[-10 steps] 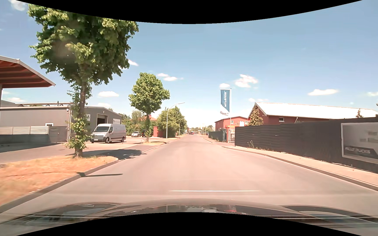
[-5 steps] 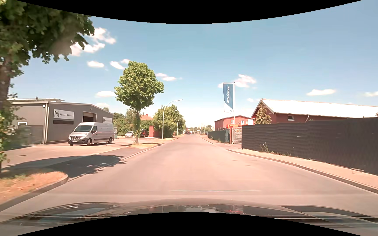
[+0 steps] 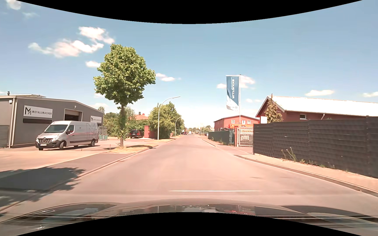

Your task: Follow the waypoints while adhering to traffic rules and regulations

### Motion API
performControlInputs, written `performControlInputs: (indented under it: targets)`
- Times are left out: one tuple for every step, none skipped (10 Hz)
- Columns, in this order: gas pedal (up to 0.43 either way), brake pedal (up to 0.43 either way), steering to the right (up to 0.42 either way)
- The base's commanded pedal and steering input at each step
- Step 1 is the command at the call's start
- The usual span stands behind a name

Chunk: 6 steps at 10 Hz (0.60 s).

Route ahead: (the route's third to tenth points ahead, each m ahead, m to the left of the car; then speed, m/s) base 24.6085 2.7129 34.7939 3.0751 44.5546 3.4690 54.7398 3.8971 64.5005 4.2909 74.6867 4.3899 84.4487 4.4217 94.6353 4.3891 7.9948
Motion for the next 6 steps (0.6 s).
performControlInputs:
  targets:
    - [0.169,0.000,0.004]
    - [0.169,0.000,0.003]
    - [0.169,0.000,0.003]
    - [0.169,0.000,0.003]
    - [0.169,0.000,0.003]
    - [0.169,0.000,0.003]
